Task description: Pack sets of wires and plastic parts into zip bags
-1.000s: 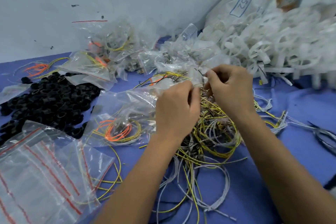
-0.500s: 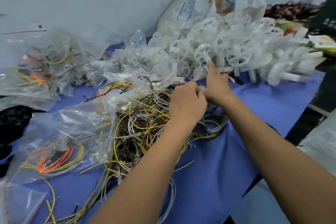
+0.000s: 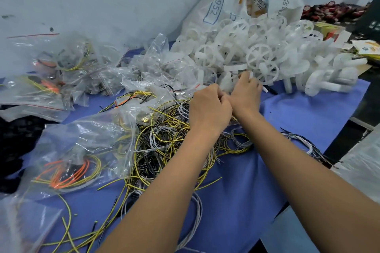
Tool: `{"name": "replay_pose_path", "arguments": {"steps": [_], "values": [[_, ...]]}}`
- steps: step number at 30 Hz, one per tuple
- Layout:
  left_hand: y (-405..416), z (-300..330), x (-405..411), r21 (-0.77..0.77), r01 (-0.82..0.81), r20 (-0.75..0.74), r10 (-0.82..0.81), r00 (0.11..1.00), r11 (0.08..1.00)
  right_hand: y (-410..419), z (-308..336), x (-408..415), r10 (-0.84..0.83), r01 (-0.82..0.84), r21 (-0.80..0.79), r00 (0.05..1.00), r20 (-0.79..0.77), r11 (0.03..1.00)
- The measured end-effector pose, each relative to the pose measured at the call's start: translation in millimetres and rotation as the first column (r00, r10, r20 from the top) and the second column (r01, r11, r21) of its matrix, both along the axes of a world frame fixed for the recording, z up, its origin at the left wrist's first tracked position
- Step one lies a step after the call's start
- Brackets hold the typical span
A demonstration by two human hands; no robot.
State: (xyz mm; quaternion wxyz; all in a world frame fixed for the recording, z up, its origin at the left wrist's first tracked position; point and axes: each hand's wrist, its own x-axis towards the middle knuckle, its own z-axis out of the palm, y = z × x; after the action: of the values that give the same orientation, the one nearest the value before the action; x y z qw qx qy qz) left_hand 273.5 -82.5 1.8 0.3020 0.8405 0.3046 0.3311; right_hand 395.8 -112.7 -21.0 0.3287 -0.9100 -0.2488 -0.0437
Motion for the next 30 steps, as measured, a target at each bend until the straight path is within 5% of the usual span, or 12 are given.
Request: {"name": "replay_pose_path", "arguments": {"steps": [3, 12, 19, 23, 26, 30], "values": [[2, -3, -6, -0.003, -0.007, -0.009, 0.007, 1.000, 1.000, 1, -9, 2, 0.077, -0.079, -0.051, 0.996, -0.048, 0.996], [4, 4, -23, 0.000, -0.023, 0.077, 0.023, 0.997, 1.000, 1, 7, -13, -0.091, 0.083, 0.164, 0.995, 0.042, 0.983], [13, 11, -51, 0.023, -0.102, 0.116, 0.098, 0.988, 0.995, 6, 29, -47, 0.044, -0.091, 0.291, 0.986, 0.163, 0.953], [21, 14, -82, 0.203, -0.206, 0.138, 0.181, 0.974, 0.957, 11, 40, -79, 0.101, -0.216, 0.370, 0.947, 0.306, 0.904], [30, 14, -112, 0.400, -0.335, 0.153, 0.298, 0.942, 0.853, 26, 41, -105, 0.212, -0.270, 0.512, 0.962, 0.169, 0.815], [41, 7, -147, 0.467, -0.421, 0.112, 0.420, 0.900, 0.778, 46, 32, -147, 0.396, -0.102, 0.781, 0.897, -0.195, 0.617]]}}
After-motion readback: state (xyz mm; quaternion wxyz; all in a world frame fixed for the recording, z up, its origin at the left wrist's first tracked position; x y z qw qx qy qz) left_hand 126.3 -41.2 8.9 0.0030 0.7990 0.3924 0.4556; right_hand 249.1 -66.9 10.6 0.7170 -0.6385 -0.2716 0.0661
